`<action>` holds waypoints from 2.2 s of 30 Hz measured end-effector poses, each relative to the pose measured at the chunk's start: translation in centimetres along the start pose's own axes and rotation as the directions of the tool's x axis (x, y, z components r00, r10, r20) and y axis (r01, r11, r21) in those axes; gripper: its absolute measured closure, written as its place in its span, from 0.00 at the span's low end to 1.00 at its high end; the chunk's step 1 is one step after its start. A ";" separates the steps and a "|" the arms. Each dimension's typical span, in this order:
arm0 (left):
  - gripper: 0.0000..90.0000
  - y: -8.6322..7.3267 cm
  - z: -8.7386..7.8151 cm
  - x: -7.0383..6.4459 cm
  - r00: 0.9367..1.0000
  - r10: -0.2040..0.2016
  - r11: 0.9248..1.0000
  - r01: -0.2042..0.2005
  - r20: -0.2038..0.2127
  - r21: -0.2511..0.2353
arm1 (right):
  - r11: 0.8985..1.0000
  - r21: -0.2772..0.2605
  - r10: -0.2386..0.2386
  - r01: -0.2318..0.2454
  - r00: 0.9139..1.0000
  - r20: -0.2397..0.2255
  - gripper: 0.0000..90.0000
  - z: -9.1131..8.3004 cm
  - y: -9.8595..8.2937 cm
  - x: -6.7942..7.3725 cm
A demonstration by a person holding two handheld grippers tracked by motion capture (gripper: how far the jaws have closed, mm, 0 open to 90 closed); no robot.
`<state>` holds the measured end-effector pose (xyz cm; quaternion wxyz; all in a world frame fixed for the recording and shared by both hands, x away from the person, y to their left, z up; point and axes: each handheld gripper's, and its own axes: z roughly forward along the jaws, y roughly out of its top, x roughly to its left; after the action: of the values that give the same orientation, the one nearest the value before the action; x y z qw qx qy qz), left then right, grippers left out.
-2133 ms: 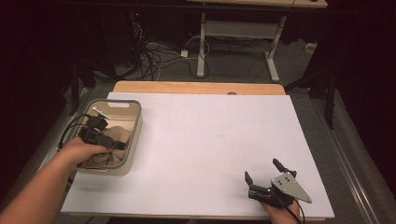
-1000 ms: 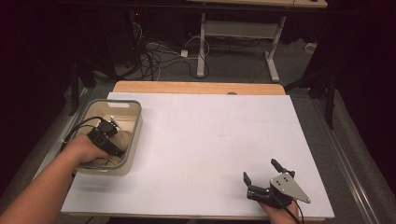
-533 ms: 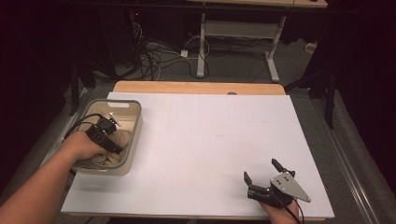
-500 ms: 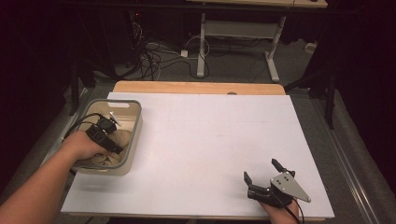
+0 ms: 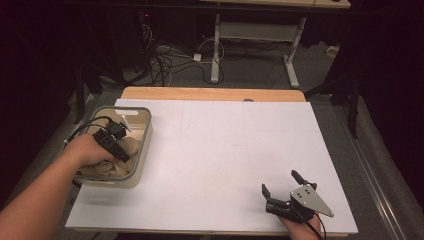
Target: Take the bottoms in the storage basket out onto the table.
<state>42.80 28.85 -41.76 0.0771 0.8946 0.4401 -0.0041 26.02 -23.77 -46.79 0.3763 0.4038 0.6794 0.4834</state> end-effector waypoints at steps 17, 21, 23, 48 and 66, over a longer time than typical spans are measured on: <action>0.59 1.5 -1.7 -0.5 0.999 0.026 0.995 -0.022 -0.038 0.102 | 1.000 -0.005 0.002 -0.002 1.000 -0.001 0.01 -0.1 0.0 -0.1; 0.60 1.7 -2.4 -0.6 0.999 0.029 0.993 -0.025 -0.036 0.119 | 1.000 -0.004 0.003 -0.003 1.000 0.000 0.01 -0.1 0.0 -0.1; 0.61 1.9 -2.8 -0.5 0.999 0.032 0.992 -0.027 -0.033 0.123 | 1.000 -0.005 0.004 -0.004 1.000 -0.001 0.01 -0.1 0.0 -0.1; 0.62 2.9 -6.5 -0.8 0.998 0.052 0.985 -0.046 -0.030 0.169 | 1.000 -0.007 0.002 -0.002 1.000 -0.005 0.01 -0.2 0.1 -0.1; 0.62 3.8 -8.6 -1.7 0.998 0.035 0.978 -0.025 -0.043 0.209 | 1.000 -0.008 0.006 -0.006 1.000 -0.002 0.01 -0.2 0.0 -0.1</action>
<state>44.22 26.47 -32.58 -0.0275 0.9041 0.4255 -0.0282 25.92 -23.96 -46.69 0.3756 0.4038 0.6767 0.4877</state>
